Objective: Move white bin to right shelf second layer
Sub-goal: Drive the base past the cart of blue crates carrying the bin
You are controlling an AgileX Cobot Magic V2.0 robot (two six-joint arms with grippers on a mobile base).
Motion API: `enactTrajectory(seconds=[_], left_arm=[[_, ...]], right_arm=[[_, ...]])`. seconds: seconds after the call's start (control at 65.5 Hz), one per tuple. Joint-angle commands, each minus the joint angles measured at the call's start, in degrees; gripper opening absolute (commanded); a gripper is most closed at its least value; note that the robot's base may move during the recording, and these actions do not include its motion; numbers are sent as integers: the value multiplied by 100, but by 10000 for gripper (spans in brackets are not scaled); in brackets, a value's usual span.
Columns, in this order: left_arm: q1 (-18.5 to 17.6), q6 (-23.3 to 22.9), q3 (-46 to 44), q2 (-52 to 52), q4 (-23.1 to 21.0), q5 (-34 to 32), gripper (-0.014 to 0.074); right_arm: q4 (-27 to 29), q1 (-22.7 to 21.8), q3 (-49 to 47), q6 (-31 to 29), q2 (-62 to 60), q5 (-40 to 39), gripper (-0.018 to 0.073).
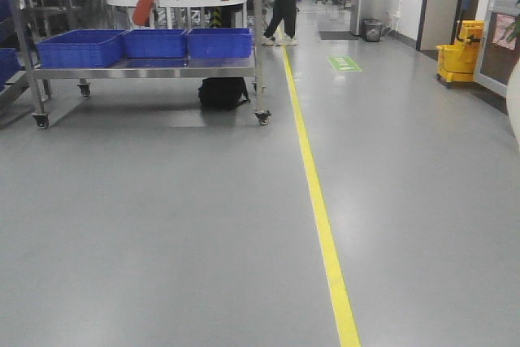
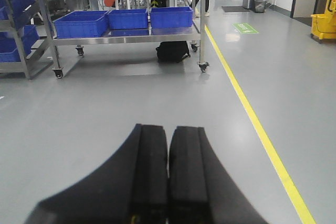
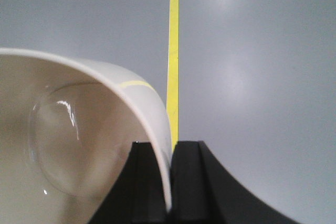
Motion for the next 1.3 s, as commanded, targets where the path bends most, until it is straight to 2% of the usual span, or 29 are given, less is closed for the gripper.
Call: enactTrajectory(seconds=[0.0, 1.283], left_arm=[[-9, -17, 211, -92, 0, -493, 85], [-9, -17, 211, -92, 0, -493, 85]], right_arm=[[13, -36, -165, -38, 18, -503, 48], [13, -36, -165, -38, 19, -509, 48]])
